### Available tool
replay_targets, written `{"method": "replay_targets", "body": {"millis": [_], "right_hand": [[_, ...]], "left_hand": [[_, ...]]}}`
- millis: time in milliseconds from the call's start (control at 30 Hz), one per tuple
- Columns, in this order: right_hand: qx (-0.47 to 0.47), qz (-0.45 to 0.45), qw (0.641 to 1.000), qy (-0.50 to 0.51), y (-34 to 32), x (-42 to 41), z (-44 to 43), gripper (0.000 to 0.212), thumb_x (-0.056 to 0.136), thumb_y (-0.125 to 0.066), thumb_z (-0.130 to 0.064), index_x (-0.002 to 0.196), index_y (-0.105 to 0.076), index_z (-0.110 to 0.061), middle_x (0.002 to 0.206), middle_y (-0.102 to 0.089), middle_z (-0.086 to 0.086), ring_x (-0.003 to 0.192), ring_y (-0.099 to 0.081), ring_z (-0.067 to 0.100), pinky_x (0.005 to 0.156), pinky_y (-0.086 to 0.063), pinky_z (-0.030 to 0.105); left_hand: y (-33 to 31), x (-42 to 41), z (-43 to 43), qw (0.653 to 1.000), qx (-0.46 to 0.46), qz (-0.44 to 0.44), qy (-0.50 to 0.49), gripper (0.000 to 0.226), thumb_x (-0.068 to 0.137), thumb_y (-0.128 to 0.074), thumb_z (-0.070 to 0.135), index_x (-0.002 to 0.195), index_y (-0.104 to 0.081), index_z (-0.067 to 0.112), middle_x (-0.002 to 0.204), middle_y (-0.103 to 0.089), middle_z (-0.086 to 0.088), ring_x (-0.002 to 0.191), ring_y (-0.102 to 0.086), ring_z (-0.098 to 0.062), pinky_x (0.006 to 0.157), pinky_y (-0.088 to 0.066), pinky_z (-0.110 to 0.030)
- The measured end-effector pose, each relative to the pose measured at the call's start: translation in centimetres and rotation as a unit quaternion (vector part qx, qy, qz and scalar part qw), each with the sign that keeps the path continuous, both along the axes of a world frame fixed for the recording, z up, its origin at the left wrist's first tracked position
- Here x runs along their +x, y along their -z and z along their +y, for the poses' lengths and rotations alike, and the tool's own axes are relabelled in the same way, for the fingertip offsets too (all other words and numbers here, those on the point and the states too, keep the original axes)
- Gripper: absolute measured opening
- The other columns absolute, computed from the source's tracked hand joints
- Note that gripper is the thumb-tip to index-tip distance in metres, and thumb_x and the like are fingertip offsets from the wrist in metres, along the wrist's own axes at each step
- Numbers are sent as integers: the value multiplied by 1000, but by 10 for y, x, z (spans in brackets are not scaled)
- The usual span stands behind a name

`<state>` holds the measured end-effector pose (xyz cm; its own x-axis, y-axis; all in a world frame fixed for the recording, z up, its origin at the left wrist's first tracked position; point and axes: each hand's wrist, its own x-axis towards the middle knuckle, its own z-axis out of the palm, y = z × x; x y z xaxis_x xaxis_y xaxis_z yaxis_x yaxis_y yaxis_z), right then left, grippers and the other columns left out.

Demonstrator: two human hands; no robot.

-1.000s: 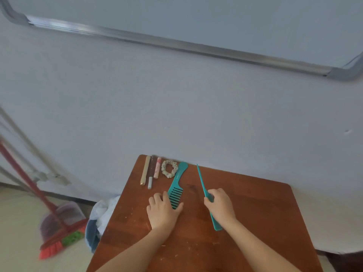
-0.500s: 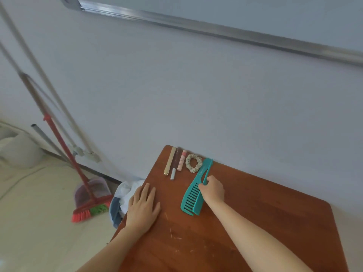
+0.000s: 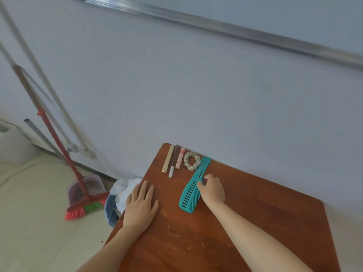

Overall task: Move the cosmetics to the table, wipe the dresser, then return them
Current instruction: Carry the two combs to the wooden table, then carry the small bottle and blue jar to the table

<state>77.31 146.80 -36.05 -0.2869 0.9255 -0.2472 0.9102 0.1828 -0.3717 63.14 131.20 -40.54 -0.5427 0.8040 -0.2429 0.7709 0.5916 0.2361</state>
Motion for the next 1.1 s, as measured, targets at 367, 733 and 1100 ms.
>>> {"method": "replay_targets", "body": {"millis": [367,733,1100], "right_hand": [[127,-12,991,34,-13,72,-37,36,94,-44,-35,127,-51,-22,130,-43,-1,122,-37,14,92,-43,23],[111,-27,906,408,-20,90,-235,40,94,-42,-34,132,-46,-19,139,-37,5,128,-32,20,103,-29,32],[64,-168,708,683,-68,106,-552,41,70,-75,-35,105,-67,-15,114,-61,17,103,-60,35,78,-51,46]], "left_hand": [[-22,2,42,987,100,-3,126,73,82,-15,59,138,-38,18,148,-31,-7,140,-17,-27,113,-14,-46],[-51,62,34,832,137,0,538,56,80,-34,46,102,-67,6,108,-65,-19,103,-59,-42,78,-49,-55],[-99,211,-178,563,161,-95,805,56,74,-36,44,96,-68,4,98,-67,-20,92,-63,-42,72,-51,-53]]}}
